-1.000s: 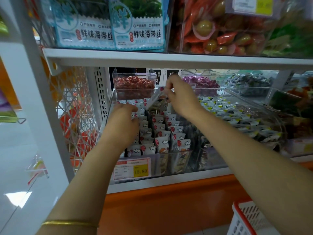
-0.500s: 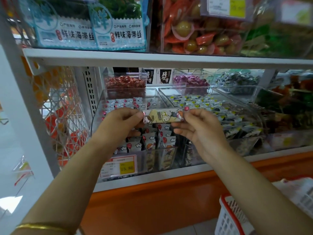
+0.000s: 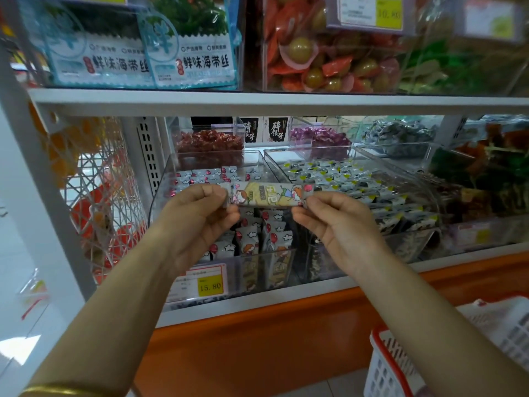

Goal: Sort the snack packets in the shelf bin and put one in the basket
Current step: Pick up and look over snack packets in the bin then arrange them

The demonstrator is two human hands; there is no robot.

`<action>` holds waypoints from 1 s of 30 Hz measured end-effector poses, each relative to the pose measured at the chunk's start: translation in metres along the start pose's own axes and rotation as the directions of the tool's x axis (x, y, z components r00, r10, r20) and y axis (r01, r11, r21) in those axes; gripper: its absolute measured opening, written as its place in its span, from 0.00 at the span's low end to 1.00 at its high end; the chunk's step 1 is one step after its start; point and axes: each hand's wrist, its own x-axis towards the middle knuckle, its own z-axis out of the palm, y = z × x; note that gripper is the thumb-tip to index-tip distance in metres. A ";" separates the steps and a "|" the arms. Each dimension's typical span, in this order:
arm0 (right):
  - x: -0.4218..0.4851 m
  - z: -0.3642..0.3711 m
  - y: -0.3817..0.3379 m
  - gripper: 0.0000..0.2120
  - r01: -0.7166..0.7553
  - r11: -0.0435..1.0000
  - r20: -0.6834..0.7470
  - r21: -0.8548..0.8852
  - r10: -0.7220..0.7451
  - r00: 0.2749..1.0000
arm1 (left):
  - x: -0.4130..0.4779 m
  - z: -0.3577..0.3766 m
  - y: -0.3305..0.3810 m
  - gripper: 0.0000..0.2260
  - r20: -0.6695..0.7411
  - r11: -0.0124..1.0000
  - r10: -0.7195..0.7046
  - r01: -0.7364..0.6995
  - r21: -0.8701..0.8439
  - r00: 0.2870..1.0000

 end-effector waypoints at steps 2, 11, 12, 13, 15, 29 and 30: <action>-0.001 -0.001 0.002 0.06 0.104 0.982 0.009 -0.160 -0.104 0.995 | 0.000 0.003 0.000 0.09 0.017 0.999 0.006 -0.007 0.050 1.000; -0.003 0.001 0.005 0.03 0.163 0.912 0.012 -0.376 -0.171 0.985 | -0.001 0.010 -0.004 0.06 0.105 0.953 0.079 -0.107 0.285 0.991; -0.003 0.002 0.004 0.01 0.169 0.909 0.018 -0.381 -0.175 0.984 | -0.001 0.010 -0.004 0.07 0.121 0.942 0.081 -0.115 0.316 0.989; -0.003 0.001 0.005 0.03 0.179 0.905 0.025 -0.386 -0.184 0.983 | -0.001 0.010 -0.004 0.09 0.136 0.931 0.085 -0.128 0.342 0.987; -0.003 0.001 0.004 0.05 0.193 0.901 0.034 -0.388 -0.196 0.980 | -0.002 0.010 -0.004 0.13 0.166 0.913 0.103 -0.160 0.375 0.981; -0.003 0.002 0.005 0.11 0.384 0.668 0.108 -0.637 -0.416 0.903 | -0.011 0.021 -0.003 0.04 0.195 0.770 0.129 -0.222 0.598 0.972; -0.004 0.003 0.005 0.11 0.402 0.630 0.132 -0.664 -0.431 0.893 | -0.011 0.021 -0.003 0.02 0.165 0.768 0.141 -0.213 0.603 0.976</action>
